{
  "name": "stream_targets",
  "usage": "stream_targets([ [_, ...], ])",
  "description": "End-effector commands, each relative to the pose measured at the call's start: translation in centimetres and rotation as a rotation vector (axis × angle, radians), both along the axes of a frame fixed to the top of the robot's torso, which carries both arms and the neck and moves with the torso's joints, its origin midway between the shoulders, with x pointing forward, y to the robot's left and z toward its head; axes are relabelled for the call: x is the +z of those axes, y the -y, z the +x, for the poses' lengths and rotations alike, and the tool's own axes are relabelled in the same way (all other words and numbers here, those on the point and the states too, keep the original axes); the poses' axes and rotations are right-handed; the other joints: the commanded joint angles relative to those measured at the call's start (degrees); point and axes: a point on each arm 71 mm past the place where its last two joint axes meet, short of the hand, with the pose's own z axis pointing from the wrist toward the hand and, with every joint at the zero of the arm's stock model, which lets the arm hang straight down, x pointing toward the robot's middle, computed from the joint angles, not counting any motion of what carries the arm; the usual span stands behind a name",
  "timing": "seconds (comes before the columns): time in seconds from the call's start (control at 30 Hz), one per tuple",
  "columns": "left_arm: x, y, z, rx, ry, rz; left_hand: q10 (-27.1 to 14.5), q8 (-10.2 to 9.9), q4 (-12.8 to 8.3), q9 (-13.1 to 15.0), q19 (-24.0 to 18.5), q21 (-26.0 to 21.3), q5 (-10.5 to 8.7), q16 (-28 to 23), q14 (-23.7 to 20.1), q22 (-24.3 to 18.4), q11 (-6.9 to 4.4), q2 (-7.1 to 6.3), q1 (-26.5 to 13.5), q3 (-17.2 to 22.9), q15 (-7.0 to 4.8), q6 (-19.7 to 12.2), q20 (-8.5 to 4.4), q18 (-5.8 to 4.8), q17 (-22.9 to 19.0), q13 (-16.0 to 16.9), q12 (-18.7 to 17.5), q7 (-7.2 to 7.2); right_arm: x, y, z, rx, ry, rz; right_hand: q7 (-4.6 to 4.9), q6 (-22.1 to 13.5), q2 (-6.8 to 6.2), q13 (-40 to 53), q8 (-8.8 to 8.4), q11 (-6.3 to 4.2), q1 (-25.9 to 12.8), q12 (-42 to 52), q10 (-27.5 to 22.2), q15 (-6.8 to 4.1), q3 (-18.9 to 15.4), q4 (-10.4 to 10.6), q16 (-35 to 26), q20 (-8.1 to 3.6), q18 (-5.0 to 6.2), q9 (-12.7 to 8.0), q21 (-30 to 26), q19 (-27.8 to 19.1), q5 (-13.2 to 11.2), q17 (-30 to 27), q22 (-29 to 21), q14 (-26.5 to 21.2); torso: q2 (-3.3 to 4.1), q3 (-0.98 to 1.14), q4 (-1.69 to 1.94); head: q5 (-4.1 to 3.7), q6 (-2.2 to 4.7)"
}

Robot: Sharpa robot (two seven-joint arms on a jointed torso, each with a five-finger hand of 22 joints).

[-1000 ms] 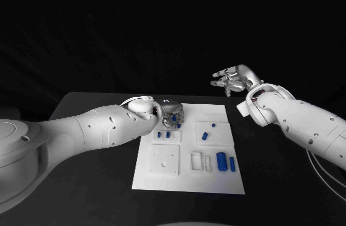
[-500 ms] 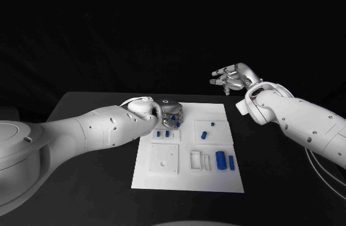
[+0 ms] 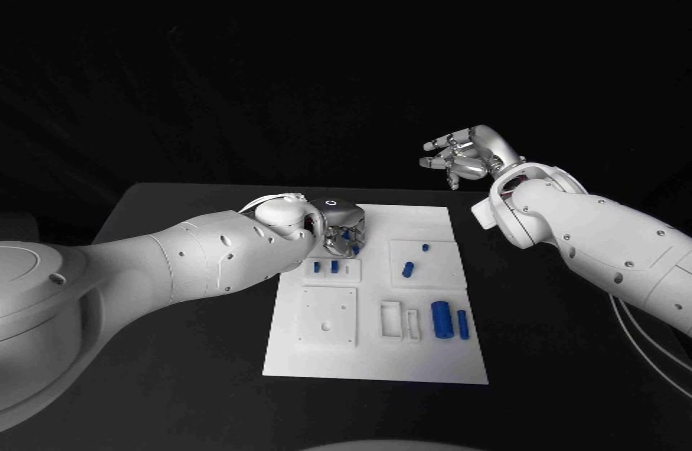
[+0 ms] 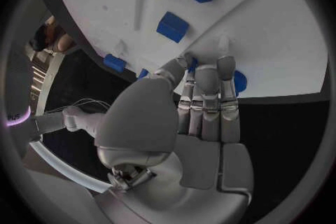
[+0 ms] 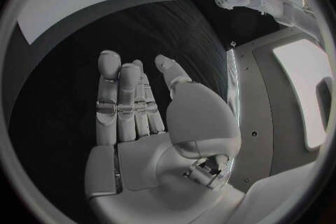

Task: Assemble the parts on the task board

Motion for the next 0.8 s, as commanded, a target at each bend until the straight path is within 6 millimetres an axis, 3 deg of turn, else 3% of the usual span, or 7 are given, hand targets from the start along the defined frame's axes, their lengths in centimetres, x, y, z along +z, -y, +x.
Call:
stream_targets([
  [0.03, -0.1, 0.2, -0.1, -0.017, -0.013, -0.004, 0.73, -0.1, -0.04, 0.01, -0.11, 0.43, -0.16, 0.19, 0.32, 1.23, -0.07, 0.83, -0.02, -0.54, 0.21, 0.77, -0.07, 0.45, -0.06, -0.03, -0.22, 0.01, 0.0, -0.2, 0.0, 0.014, 0.0, 0.001, 0.33, 0.03, -0.22, -0.08, -0.18, 0.21, -0.6, -0.29, 0.23, 0.02, 0.51, -0.07, 0.28, 0.3, 1.05, -0.07, -0.31, 1.7, 0.55, -0.1, 0.09, -0.26, 0.01, -0.01, 0.02, -0.01, -0.04],
  [0.57, 0.1, -0.4, 0.1, 0.003, 0.018, -0.032, 3.18, -0.1, -1.33, 0.03, -0.11, 1.6, -0.12, 0.41, 0.96, 1.19, -0.53, 3.24, 0.82, -2.62, 0.02, 3.49, -0.29, 0.5, -0.2, -0.01, -0.23, -0.05, 0.0, -0.1, 0.0, 0.015, -0.005, 0.0, 0.31, 0.16, -0.32, -0.12, -0.18, 0.17, -0.78, -0.24, 0.28, 0.0, 1.1, -0.18, 0.33, 0.27, 1.02, -0.07, -0.58, 1.71, 1.09, -0.22, 0.2, -0.34, 0.01, -0.01, 0.05, -0.03, 0.04],
  [0.8, 0.4, -1.3, -0.2, 0.025, 0.029, -0.084, 2.85, -0.16, -1.6, -0.02, -0.12, 1.76, 0.17, 0.48, 1.04, 1.19, -0.37, 3.27, 0.81, -2.59, 0.1, 3.2, -0.27, 0.55, -0.18, -0.02, -0.23, 0.06, 0.0, 0.0, 0.0, 0.014, -0.007, -0.002, 0.31, 0.16, -0.32, -0.12, -0.18, 0.17, -0.78, -0.24, 0.28, 0.0, 1.1, -0.18, 0.33, 0.27, 1.02, -0.07, -0.58, 1.71, 1.09, -0.22, 0.2, -0.34, -0.02, -0.07, 0.07, -0.07, 0.24],
])
